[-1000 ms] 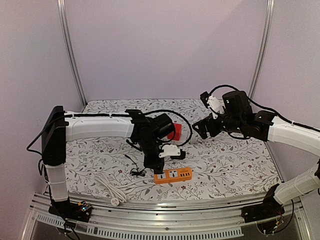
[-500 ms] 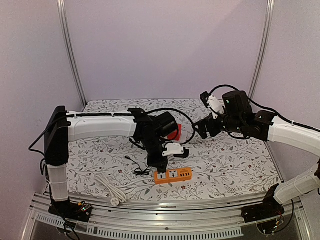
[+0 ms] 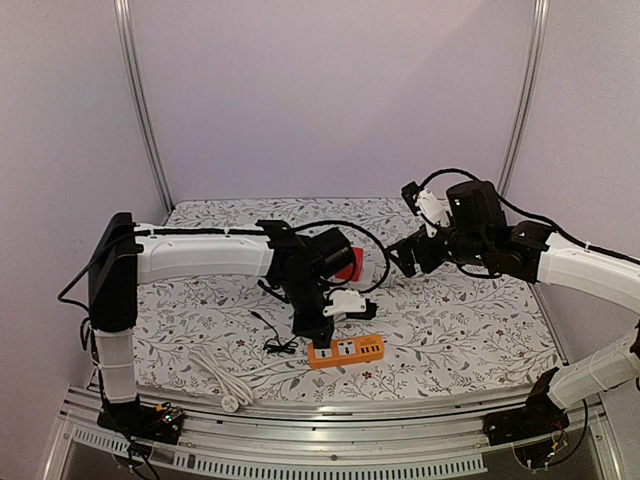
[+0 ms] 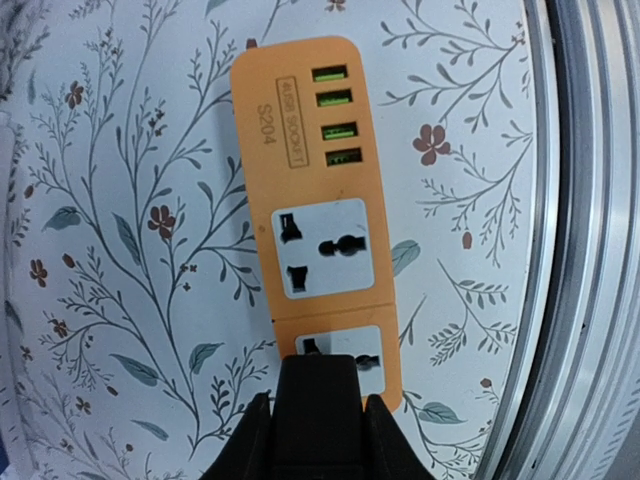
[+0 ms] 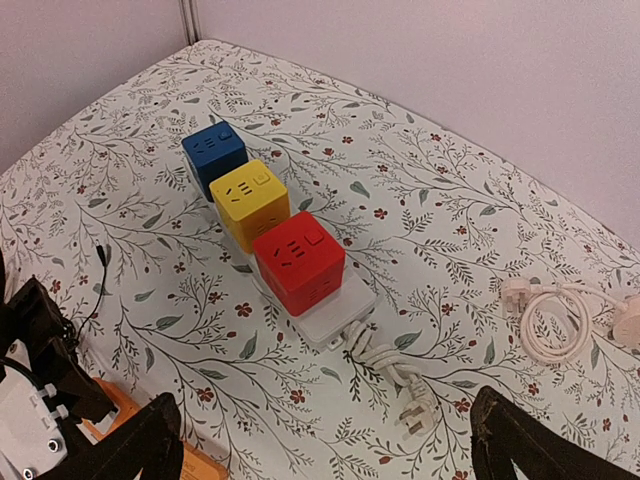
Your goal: Insert the plug
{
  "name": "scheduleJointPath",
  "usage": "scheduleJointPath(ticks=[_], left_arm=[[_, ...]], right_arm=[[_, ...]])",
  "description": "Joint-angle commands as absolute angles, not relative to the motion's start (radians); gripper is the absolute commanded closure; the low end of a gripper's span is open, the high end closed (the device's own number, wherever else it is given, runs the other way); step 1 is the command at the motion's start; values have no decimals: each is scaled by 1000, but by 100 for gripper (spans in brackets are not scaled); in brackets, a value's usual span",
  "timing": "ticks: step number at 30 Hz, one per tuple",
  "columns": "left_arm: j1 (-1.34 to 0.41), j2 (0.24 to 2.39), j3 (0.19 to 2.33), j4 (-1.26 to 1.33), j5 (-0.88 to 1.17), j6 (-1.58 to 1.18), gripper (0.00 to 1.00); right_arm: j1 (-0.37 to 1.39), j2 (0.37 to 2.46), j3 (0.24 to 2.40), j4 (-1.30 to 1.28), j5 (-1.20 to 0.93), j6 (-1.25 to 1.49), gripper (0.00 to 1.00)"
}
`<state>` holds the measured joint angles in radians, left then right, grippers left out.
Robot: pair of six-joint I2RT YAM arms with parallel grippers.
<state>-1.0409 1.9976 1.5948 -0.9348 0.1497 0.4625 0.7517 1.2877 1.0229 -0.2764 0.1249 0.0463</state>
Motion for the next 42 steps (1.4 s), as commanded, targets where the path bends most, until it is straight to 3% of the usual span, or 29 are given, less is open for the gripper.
scheduleJointPath(ticks=[1, 13, 19, 27, 28, 31, 34, 42], left_arm=[[-1059, 2016, 1549, -915, 169, 456, 100], [-1069, 2049, 1507, -817, 115, 429, 100], [-1093, 2082, 1382, -790, 47, 471, 100], [-1097, 2155, 1400, -865, 138, 483, 100], [-1094, 2136, 1409, -869, 142, 483, 90], [-1089, 2075, 1448, -892, 164, 469, 40], [-1088, 2026, 1507, -929, 141, 471, 1], [-1055, 1960, 1708, -1071, 57, 486, 0]], right_arm=[[754, 1271, 1013, -271, 143, 42, 1], [754, 1267, 1011, -272, 138, 44, 1], [754, 1262, 1006, -273, 142, 45, 1], [755, 1289, 1031, -278, 175, 51, 1], [754, 1290, 1034, -284, 198, 55, 1], [742, 1295, 1038, -299, 279, 63, 1], [674, 1302, 1078, -366, 292, 111, 1], [430, 1375, 1235, -481, 272, 189, 1]])
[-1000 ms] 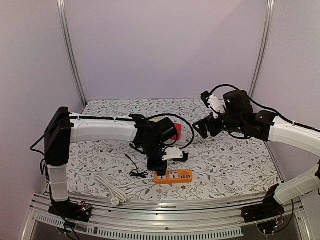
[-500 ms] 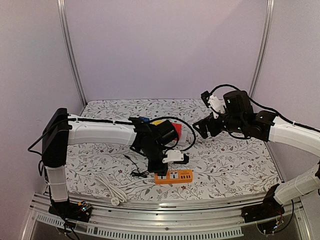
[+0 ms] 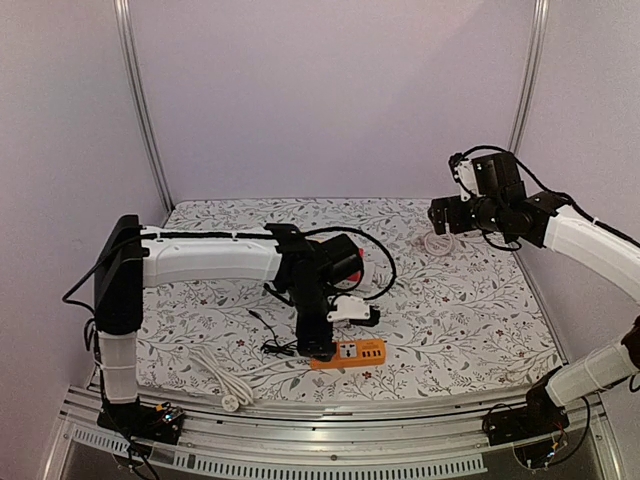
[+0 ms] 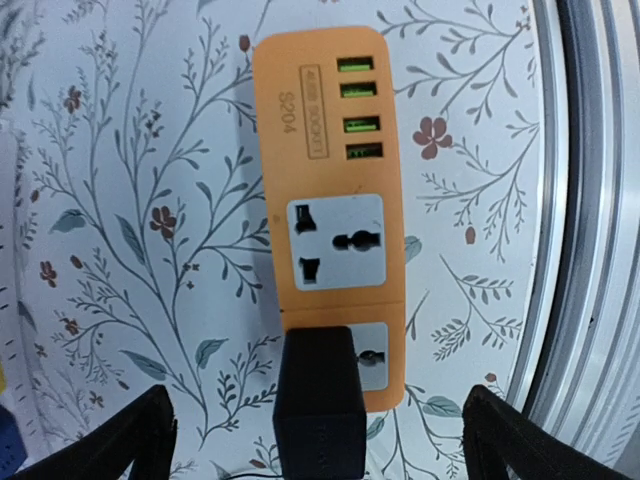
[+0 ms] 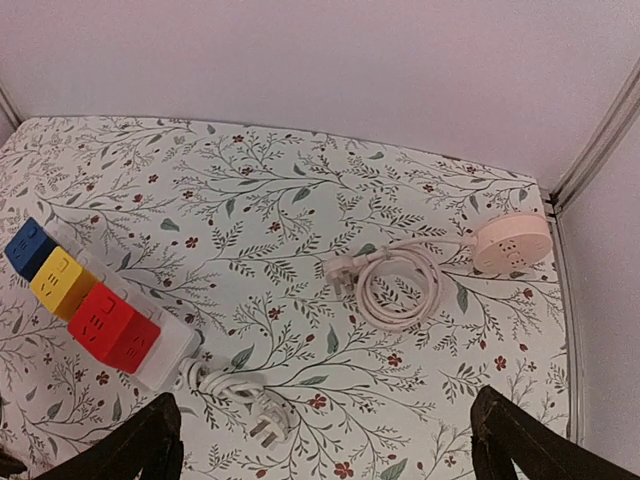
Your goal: Insert the plug
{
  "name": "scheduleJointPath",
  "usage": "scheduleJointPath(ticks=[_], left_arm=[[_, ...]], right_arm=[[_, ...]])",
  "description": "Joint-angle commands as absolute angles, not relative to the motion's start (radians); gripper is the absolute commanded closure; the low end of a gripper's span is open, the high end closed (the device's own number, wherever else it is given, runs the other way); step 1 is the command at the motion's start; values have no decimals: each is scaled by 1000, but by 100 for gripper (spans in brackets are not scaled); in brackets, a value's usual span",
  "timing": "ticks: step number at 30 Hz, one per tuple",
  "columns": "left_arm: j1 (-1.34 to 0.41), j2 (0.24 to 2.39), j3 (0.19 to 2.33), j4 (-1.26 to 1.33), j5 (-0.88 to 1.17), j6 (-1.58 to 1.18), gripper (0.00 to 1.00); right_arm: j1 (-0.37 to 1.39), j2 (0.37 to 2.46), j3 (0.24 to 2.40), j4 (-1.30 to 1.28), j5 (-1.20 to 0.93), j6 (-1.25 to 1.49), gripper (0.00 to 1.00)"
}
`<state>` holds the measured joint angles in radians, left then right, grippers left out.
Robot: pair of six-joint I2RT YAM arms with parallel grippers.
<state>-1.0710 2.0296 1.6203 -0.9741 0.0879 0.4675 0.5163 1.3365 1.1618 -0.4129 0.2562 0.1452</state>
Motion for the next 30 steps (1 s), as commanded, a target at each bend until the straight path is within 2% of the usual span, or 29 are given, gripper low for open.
scheduleJointPath(ticks=[1, 6, 8, 12, 18, 23, 30], left_arm=[[-1053, 1951, 1722, -1100, 56, 500, 0], [-981, 1844, 1673, -1102, 3, 512, 1], [-918, 1792, 1629, -1089, 12, 498, 1], [-791, 1685, 1547, -1063, 45, 473, 0], [-661, 1601, 1455, -1021, 41, 463, 1], [-637, 1619, 1472, -1017, 53, 462, 0], [-636, 1685, 1508, -1032, 58, 455, 0]], right_arm=[[394, 1400, 1262, -489, 250, 198, 1], [240, 1639, 1507, -607, -20, 273, 2], [224, 1729, 1619, -621, -46, 276, 7], [213, 1921, 1810, -653, 64, 295, 12], [197, 2239, 2046, -718, 212, 381, 27], [182, 2411, 2132, -720, 273, 480, 24], [169, 2464, 2139, -723, 293, 481, 22]])
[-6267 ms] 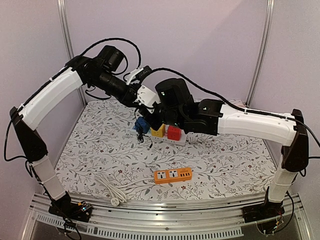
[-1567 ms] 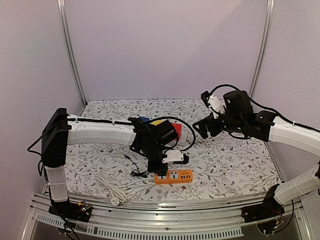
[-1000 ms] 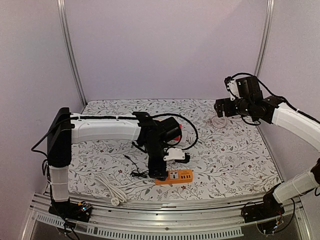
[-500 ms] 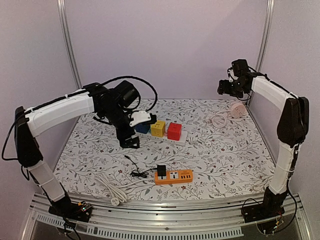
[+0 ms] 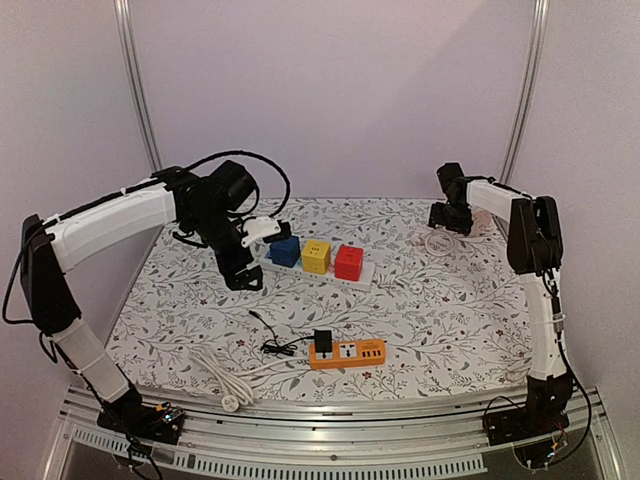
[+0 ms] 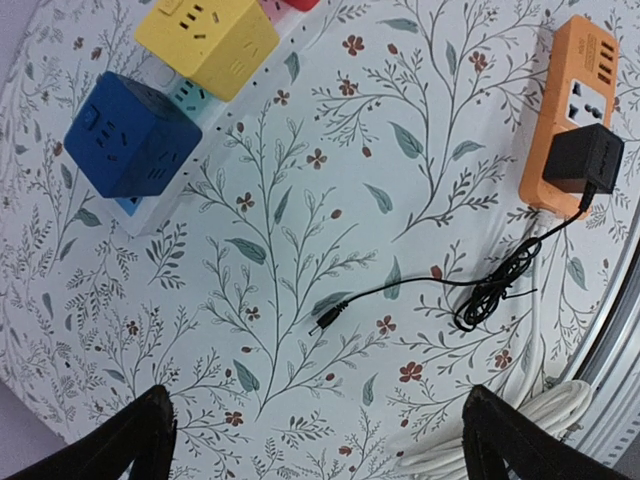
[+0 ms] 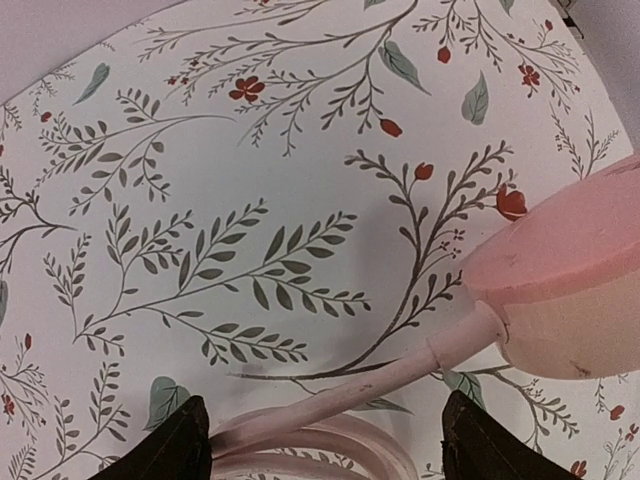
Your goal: Insert the plug
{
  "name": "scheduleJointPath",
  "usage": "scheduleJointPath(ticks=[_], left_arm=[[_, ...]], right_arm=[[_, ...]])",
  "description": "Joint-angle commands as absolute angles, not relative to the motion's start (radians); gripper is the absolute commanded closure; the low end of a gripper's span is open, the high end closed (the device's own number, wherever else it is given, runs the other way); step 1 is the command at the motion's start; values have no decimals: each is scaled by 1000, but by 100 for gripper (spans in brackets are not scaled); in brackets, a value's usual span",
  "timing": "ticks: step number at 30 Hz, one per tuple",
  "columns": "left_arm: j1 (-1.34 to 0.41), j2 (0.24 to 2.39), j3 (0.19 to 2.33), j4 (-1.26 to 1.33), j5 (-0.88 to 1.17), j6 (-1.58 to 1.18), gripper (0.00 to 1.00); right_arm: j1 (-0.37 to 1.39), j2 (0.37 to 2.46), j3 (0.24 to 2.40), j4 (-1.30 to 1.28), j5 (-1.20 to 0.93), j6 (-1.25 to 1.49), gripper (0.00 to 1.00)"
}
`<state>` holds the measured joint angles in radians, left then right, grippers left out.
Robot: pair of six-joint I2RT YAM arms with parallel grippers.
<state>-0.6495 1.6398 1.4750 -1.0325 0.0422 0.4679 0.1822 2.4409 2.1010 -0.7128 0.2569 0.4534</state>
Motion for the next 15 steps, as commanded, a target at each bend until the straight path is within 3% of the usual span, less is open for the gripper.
scheduleJointPath(ticks=[1, 10, 15], left_arm=[[-636, 1691, 1514, -1035, 60, 453, 0], [-637, 1727, 1542, -1053, 41, 444, 1], [-637, 1746, 1583, -1091, 68, 436, 1]], right_arm=[[162, 2471, 2143, -711, 275, 485, 22], [103, 2566, 2190, -647, -50, 637, 39], [103, 2550, 2170, -616, -223, 648, 90]])
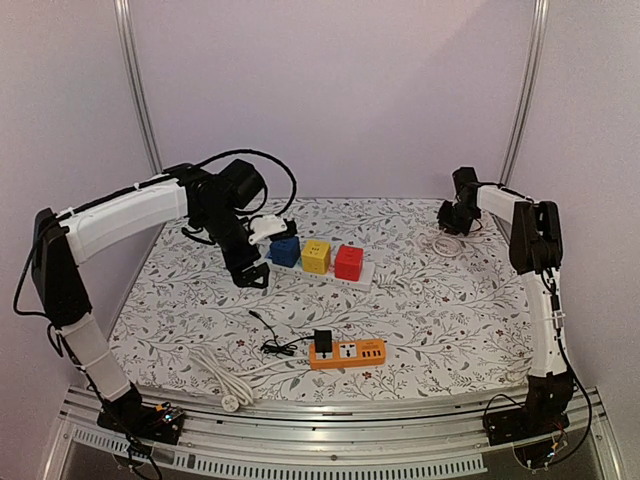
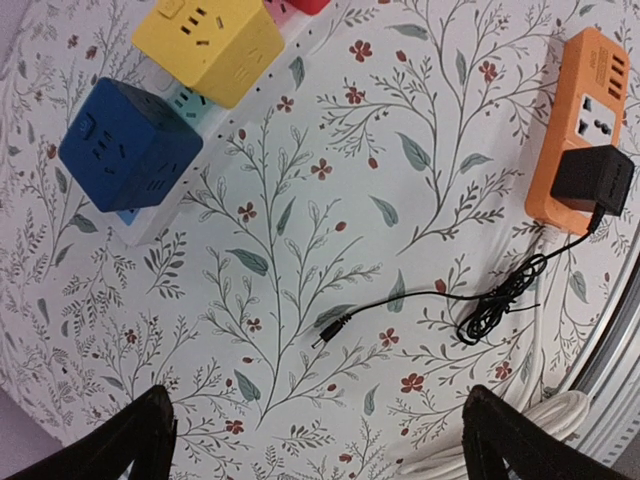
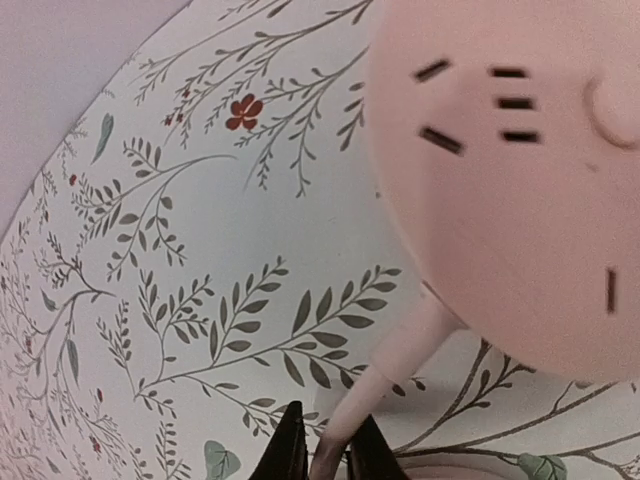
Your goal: Insert the plug
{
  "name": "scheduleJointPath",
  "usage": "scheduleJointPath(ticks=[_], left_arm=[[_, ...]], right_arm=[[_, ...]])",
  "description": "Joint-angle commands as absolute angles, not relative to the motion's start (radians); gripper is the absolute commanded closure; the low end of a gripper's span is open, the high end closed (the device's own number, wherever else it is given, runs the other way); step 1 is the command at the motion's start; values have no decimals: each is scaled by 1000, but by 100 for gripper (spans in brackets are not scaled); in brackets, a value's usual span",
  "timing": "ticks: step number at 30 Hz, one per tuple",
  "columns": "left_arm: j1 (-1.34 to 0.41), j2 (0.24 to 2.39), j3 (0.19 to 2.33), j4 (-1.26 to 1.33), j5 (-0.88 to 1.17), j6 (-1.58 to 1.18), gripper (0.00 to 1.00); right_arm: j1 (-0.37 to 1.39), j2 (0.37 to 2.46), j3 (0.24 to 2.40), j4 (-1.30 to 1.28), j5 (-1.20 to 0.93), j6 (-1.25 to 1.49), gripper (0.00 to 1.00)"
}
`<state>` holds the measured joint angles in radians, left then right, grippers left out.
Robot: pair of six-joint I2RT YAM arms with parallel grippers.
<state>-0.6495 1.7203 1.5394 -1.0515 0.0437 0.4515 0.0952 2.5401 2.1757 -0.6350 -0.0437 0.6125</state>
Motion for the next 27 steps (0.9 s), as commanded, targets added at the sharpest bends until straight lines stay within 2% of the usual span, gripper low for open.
scheduleJointPath(ticks=[1, 8, 14, 21, 27], left_arm=[[-635, 1747, 1588, -1095, 71, 435, 1], [-637, 1746, 1595, -1103, 100, 439, 0], [-637, 1778, 1638, -1124, 125, 426, 1], [-638, 1799, 1677, -1149, 232, 418, 1], [-644, 1795, 1764, -1176, 300, 405, 0]], right_arm=[[102, 2526, 2145, -611, -232, 646, 98], [104, 2108, 1665, -334, -223, 653, 100], [115, 1800, 1383, -284, -233, 632, 100], [172, 1539, 1160, -196, -274, 701, 100], [355, 1277, 1062, -118, -81, 716, 100]])
